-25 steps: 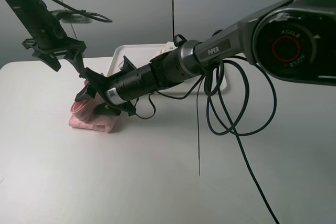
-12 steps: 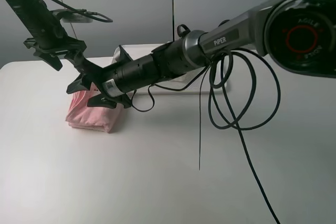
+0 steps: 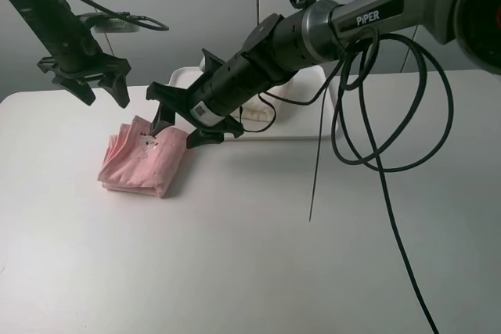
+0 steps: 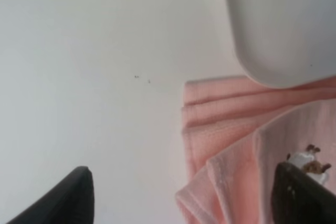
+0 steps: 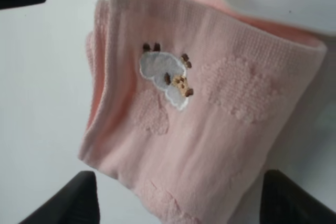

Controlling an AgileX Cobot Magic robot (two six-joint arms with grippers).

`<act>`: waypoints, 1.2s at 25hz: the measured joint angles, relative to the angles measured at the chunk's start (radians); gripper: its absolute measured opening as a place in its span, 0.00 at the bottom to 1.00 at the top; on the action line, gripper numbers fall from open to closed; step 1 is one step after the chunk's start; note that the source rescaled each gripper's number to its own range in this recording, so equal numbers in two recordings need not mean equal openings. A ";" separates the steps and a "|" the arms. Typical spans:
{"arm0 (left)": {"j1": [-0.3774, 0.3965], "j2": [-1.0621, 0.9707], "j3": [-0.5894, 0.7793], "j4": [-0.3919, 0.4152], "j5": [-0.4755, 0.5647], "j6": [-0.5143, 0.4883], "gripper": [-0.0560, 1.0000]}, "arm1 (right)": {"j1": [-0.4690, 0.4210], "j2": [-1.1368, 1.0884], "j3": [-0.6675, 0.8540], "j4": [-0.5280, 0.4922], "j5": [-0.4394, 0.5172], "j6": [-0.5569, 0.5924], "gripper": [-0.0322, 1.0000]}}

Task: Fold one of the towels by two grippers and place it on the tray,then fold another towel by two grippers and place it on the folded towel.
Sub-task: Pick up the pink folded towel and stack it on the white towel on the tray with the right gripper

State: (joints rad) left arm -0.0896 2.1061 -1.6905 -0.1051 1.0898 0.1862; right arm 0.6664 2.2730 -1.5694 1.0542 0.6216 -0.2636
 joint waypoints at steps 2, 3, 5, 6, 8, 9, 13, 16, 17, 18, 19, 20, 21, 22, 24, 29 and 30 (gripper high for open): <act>0.000 0.000 0.000 -0.008 0.000 0.002 0.90 | 0.000 0.023 0.000 0.000 0.000 0.023 0.70; 0.000 0.000 0.000 -0.012 0.002 0.002 0.90 | 0.000 0.041 0.000 0.007 0.000 0.027 0.70; 0.000 0.000 0.000 -0.022 0.002 0.000 0.90 | 0.000 0.074 0.000 0.036 0.003 0.024 0.70; 0.000 0.000 0.000 -0.026 0.004 0.000 0.90 | 0.000 0.088 0.000 0.061 0.003 0.008 0.70; 0.000 0.000 0.000 -0.039 0.007 0.019 0.90 | 0.000 0.101 0.000 0.122 0.003 -0.036 0.70; 0.000 0.000 0.000 -0.046 0.008 0.030 0.90 | 0.000 0.103 0.000 0.151 0.001 -0.052 0.70; 0.000 0.000 0.000 -0.058 0.008 0.041 0.90 | 0.000 0.113 0.000 0.212 -0.013 -0.082 0.70; 0.000 0.000 0.000 -0.058 0.008 0.048 0.90 | 0.000 0.137 0.000 0.237 -0.022 -0.095 0.70; 0.000 0.000 0.000 -0.060 0.008 0.052 0.90 | 0.000 0.144 0.000 0.247 -0.022 -0.100 0.70; 0.000 0.000 0.000 -0.060 0.008 0.052 0.90 | 0.000 0.146 0.000 0.266 -0.022 -0.109 0.70; 0.000 0.000 0.000 -0.062 0.008 0.055 0.90 | 0.000 0.150 0.000 0.279 -0.022 -0.118 0.70; 0.000 0.000 0.000 -0.062 0.008 0.060 0.90 | 0.000 0.154 0.000 0.306 -0.024 -0.131 0.70; 0.000 0.000 0.000 -0.065 0.008 0.068 0.90 | 0.000 0.158 0.000 0.325 -0.024 -0.146 0.70; 0.000 0.000 0.000 -0.066 0.008 0.070 0.90 | 0.000 0.160 0.000 0.348 -0.026 -0.159 0.70; 0.000 0.000 0.000 -0.069 0.008 0.075 0.90 | 0.000 0.167 -0.001 0.395 -0.026 -0.193 0.69; 0.000 0.000 0.000 -0.073 0.005 0.080 0.90 | 0.019 0.171 -0.001 0.421 -0.075 -0.239 0.61; 0.000 0.000 0.000 -0.073 0.005 0.085 0.90 | 0.023 0.173 -0.001 0.421 -0.086 -0.241 0.57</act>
State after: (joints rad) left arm -0.0896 2.1061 -1.6905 -0.1785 1.0947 0.2714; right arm 0.6898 2.4460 -1.5700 1.4749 0.5360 -0.5051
